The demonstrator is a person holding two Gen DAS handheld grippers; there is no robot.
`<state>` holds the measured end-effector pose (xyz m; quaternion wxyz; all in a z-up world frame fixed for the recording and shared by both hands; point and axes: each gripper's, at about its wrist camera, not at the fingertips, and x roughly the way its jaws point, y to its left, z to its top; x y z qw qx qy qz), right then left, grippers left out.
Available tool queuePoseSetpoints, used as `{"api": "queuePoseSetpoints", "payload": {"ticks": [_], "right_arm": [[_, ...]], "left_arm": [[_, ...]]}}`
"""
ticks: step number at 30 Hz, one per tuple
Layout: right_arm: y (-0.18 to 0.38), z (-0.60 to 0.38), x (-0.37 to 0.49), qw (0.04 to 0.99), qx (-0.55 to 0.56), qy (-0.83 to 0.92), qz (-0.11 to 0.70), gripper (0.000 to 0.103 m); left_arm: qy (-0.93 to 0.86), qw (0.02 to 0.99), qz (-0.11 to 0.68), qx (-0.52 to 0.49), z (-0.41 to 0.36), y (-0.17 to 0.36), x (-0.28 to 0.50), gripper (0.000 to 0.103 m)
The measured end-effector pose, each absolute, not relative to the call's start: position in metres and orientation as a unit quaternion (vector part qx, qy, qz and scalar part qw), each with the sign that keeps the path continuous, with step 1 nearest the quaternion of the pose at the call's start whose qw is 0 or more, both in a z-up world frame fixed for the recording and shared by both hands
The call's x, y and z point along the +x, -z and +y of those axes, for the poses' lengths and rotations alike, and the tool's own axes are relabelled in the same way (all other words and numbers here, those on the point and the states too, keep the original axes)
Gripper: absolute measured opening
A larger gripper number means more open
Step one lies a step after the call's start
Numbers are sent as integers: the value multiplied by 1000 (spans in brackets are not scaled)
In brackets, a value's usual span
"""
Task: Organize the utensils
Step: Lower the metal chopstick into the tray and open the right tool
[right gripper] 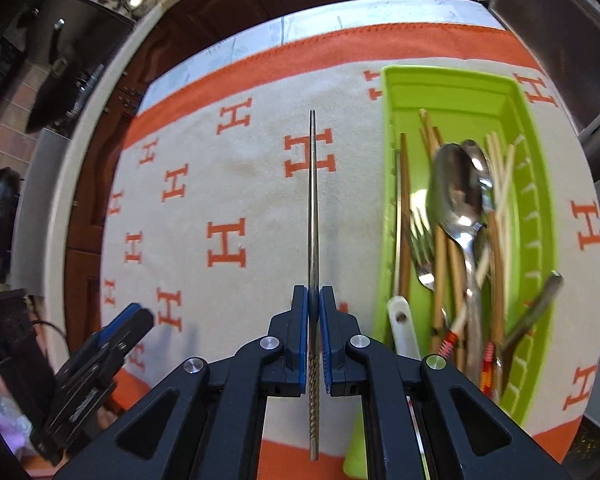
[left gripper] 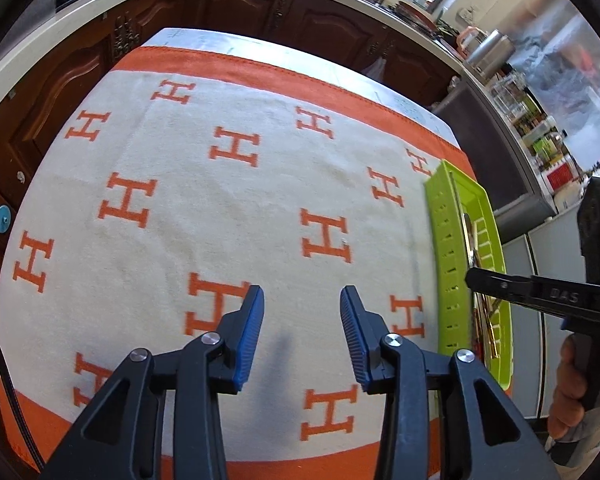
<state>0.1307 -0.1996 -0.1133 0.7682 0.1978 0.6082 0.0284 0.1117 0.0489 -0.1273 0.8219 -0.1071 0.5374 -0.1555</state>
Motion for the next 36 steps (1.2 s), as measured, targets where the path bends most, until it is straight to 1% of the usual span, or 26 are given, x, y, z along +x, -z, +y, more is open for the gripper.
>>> {"api": "queuePoseSetpoints", "payload": {"ticks": [5, 7, 9, 12, 15, 21, 23, 25, 27, 36], "right_arm": [[89, -239, 90, 775, 222, -25, 591, 5], [89, -257, 78, 776, 229, -22, 588, 6], [90, -276, 66, 775, 237, -8, 586, 6], [93, -301, 56, 778, 242, 10, 580, 6], [97, -315, 58, 782, 239, 28, 575, 6], [100, -337, 76, 792, 216, 47, 570, 7], [100, -337, 84, 794, 211, 50, 568, 13], [99, -335, 91, 797, 212, 51, 563, 29], [97, -333, 94, 804, 215, 50, 552, 34], [97, -311, 86, 814, 231, 30, 532, 34]], "left_arm": [[178, 823, 535, -71, 17, 117, 99, 44], [187, 823, 534, -54, 1, 113, 94, 50], [192, 824, 531, -40, -14, 108, 90, 62], [199, 829, 522, -18, -35, 99, 85, 72], [197, 836, 513, -1, -55, 91, 85, 79], [190, 841, 506, 12, -77, 80, 93, 80], [184, 844, 503, 17, -82, 78, 95, 81], [179, 846, 501, 18, -84, 77, 96, 85], [176, 848, 500, 19, -85, 77, 96, 86], [154, 847, 508, 21, -78, 83, 94, 86]]}}
